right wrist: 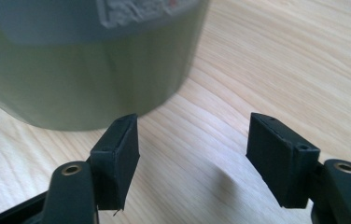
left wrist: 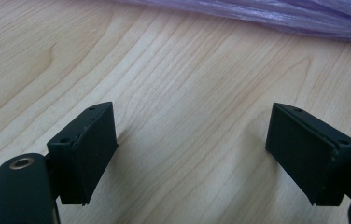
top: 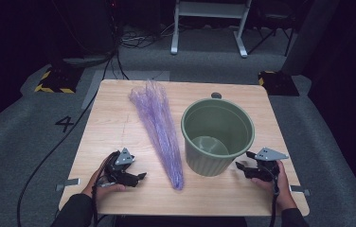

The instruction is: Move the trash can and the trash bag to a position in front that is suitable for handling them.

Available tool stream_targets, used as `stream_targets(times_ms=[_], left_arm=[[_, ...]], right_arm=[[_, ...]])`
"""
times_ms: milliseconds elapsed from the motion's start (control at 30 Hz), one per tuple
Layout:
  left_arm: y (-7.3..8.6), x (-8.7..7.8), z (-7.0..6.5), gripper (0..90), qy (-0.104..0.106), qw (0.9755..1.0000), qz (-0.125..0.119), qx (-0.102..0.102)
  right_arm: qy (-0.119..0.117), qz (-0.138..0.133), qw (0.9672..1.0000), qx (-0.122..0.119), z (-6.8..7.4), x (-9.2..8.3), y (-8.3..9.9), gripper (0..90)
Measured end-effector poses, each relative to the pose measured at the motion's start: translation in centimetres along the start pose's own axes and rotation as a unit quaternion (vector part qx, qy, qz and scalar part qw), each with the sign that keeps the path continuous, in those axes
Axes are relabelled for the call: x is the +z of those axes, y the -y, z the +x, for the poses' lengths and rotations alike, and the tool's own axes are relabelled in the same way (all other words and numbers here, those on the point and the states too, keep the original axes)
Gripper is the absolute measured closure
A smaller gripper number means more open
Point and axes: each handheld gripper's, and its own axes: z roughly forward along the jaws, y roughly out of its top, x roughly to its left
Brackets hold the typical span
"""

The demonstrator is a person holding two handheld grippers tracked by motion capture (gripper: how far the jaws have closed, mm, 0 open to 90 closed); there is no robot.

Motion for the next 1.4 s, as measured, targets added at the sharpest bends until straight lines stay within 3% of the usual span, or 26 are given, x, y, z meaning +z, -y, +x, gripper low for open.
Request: stream_targets(times_ms=[333,567,833,933,1067,1167,1333,1400], left_arm=[[-1.7,0.4,-0.5,17.0,0.000,0.9997,-0.017,0.016],[-2.8,0.8,-0.6,20.4,-0.010,0.9995,-0.025,0.019],[-4.1,1.0,-0.1,20.5,-0.034,0.9979,-0.053,0.013],[-4.6,1.2,0.2,20.5,-0.045,0.9975,-0.054,0.011],[-5.0,1.6,1.0,19.9,-0.049,0.9968,-0.062,-0.008],[-5.3,2.0,1.2,19.7,-0.059,0.9967,-0.055,-0.002],[-5.9,2.3,1.6,19.7,-0.053,0.9964,-0.067,-0.004],[-6.1,2.3,1.6,19.5,-0.047,0.9966,-0.068,-0.002]], right_arm=[[-0.003,0.019,0.9998,0.009,-0.4,0.1,0.9,31.9],[0.032,0.024,0.9991,0.012,-1.0,0.6,-0.3,35.5],[0.034,-0.017,0.9988,0.032,-1.6,1.0,-1.2,42.4],[0.031,-0.023,0.9988,0.028,-1.5,1.0,-1.4,42.8],[0.032,-0.042,0.9983,0.023,-1.1,1.1,-2.2,44.2],[0.039,-0.045,0.9980,0.020,-1.0,1.2,-2.4,44.7],[0.033,-0.048,0.9977,0.034,-1.1,1.4,-2.9,41.7],[0.042,-0.043,0.9977,0.034,-0.8,1.5,-3.3,39.5]])
